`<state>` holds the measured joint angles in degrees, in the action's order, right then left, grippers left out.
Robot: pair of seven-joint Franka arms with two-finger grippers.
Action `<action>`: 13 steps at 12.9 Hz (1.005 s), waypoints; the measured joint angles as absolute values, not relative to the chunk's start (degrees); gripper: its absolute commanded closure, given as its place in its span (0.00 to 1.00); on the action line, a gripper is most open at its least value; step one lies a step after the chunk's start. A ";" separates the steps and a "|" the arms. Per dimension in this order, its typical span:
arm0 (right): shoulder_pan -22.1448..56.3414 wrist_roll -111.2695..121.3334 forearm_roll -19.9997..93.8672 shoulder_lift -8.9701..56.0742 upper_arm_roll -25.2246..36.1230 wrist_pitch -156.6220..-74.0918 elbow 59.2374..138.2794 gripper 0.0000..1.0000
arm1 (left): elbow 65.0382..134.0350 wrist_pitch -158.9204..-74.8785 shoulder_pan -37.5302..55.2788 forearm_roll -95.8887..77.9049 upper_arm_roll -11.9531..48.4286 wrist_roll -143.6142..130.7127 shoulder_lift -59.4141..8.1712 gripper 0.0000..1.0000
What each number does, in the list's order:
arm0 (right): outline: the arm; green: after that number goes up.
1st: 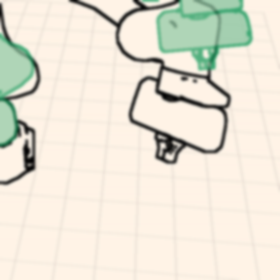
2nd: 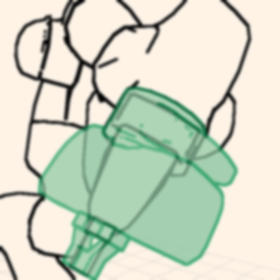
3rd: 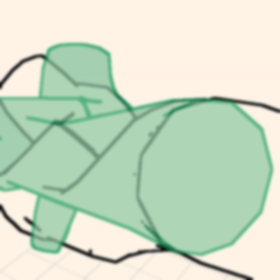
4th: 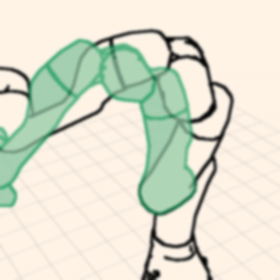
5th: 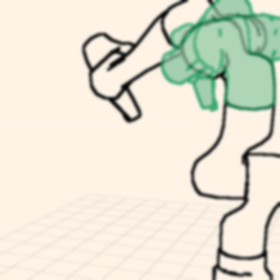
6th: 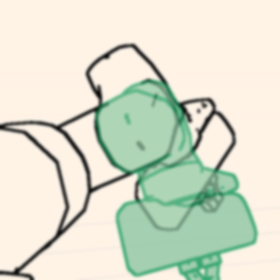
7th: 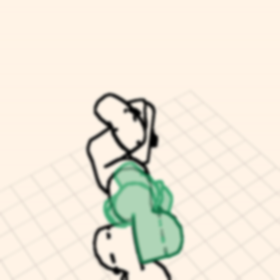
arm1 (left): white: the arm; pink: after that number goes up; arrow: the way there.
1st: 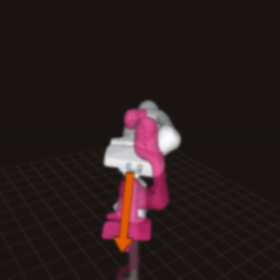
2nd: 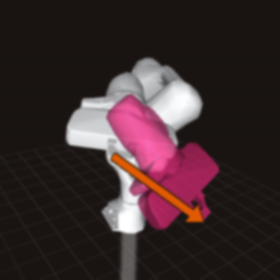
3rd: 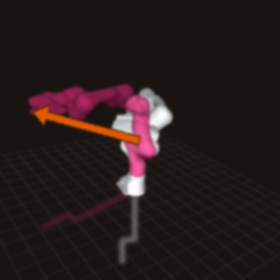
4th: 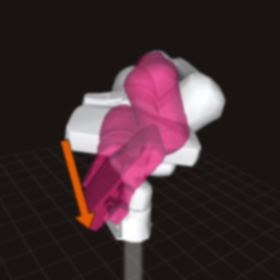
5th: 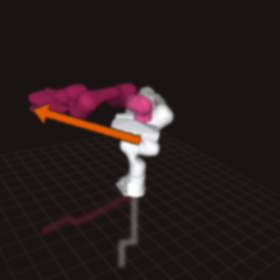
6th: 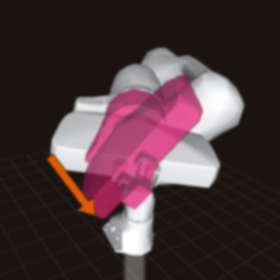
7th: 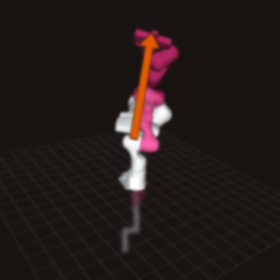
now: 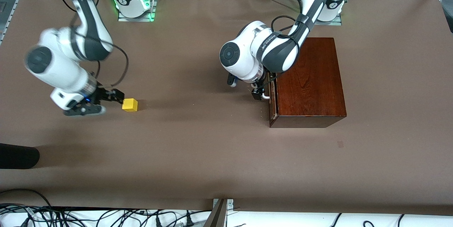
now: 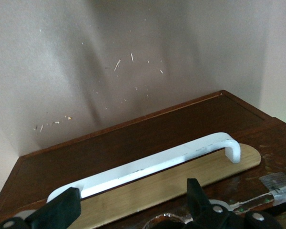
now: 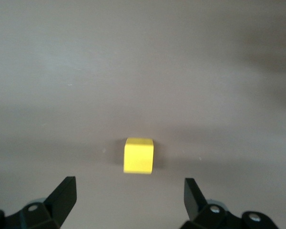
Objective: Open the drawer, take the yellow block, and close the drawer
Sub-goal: 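Push the drawer fully shut with the left gripper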
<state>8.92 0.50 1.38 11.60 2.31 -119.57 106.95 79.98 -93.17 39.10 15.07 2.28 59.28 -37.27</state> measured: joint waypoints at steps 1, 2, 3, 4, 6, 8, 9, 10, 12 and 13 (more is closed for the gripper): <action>8.92 1.32 1.37 9.82 2.21 -115.35 104.50 0.00 | 79.99 -92.69 39.03 15.53 2.26 59.28 -37.28 0.00; 8.91 2.65 1.37 8.15 2.19 -111.49 102.19 0.00 | 79.99 -92.29 38.94 15.79 2.18 59.28 -37.27 0.00; 8.86 3.69 1.37 6.53 2.20 -107.81 100.04 0.00 | 79.98 -92.20 38.84 15.82 2.11 59.28 -37.27 0.00; 8.78 4.37 1.37 5.04 2.20 -104.41 98.14 0.00 | 79.94 -92.24 38.78 15.83 2.10 59.28 -37.25 0.00; 8.59 4.87 1.37 2.49 2.20 -98.19 94.90 0.00 | 79.03 -92.74 38.83 15.86 2.20 58.94 -36.78 0.00; 8.49 4.91 1.37 1.47 2.21 -94.91 93.07 0.00 | 76.27 -93.21 39.08 15.32 2.43 52.68 -34.72 0.00; 8.48 4.95 1.37 1.54 2.22 -94.73 92.72 0.00 | 74.79 -93.04 39.08 13.94 2.42 47.07 -32.76 0.00; 8.47 4.97 1.37 1.74 2.22 -94.72 92.60 0.00 | 73.90 -92.43 38.81 12.07 2.23 42.05 -30.55 0.00; 8.43 4.97 1.37 2.21 2.24 -94.72 92.56 0.00 | 73.30 -88.21 35.86 9.78 1.72 34.02 -25.54 0.00; 8.41 4.97 1.37 2.38 2.25 -94.72 92.55 0.00 | 73.25 -85.41 32.74 9.64 1.47 31.86 -23.35 0.00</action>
<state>8.41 4.97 1.37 2.38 2.25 -94.72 92.55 73.25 -85.41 32.74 9.64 1.47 31.86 -23.35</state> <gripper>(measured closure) 0.000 0.000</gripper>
